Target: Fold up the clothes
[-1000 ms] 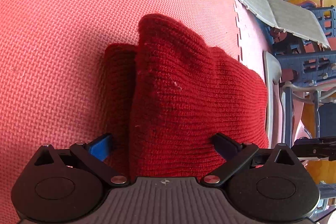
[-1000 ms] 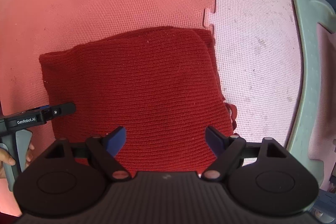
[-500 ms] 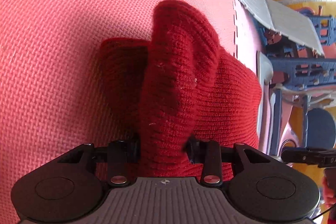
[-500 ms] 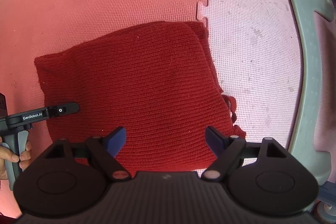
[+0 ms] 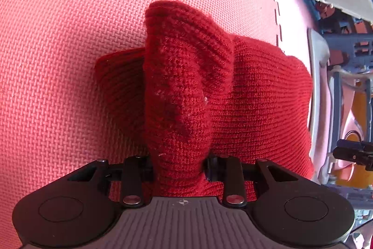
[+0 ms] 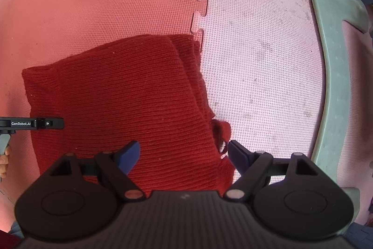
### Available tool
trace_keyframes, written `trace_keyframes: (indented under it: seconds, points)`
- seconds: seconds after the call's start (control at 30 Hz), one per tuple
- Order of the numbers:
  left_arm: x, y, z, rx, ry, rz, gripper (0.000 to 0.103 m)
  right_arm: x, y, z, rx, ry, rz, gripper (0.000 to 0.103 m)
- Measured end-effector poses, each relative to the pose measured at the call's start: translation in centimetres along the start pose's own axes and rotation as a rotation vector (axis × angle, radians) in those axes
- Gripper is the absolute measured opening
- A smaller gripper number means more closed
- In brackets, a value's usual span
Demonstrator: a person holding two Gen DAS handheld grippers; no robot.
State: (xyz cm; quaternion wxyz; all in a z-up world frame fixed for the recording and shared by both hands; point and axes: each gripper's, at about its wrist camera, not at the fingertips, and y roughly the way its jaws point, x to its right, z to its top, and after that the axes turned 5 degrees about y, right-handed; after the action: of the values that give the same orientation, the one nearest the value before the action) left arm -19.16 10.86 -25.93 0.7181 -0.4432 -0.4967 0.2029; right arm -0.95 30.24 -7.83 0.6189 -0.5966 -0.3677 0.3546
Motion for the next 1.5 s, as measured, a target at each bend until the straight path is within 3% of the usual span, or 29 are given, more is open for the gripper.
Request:
trace_keyframes:
  seconds: [0.2,0.57,0.77,0.87,1.0,1.5]
  points:
    - [2.2,1.1,0.7,-0.052,0.065,0.071,0.035,2.2,0.3,0.2,0.019,-0.032,0.106,0.083]
    - [3.8,2.8,1.4,-0.083,0.085,0.090,0.037,4.2,3.1,2.1,0.000,-0.104,0.139,0.083]
    - [3.2,2.5,0.1,-0.075,0.097,0.092,0.039,4.7,4.5,3.0,-0.011,-0.105,0.167,0.083]
    - [4.3,3.7,1.9,-0.076,0.095,0.090,0.039,4.8,5.1,3.1,-0.024,-0.099,0.186,0.083]
    - [3.1,2.7,0.9,-0.073,0.095,0.084,0.040,4.9,5.9,3.3,-0.033,-0.100,0.207,0.083]
    - [-0.5,0.9,-0.7,-0.071,0.099,0.053,0.040,7.4,13.1,5.7,-0.126,-0.051,0.467,0.085]
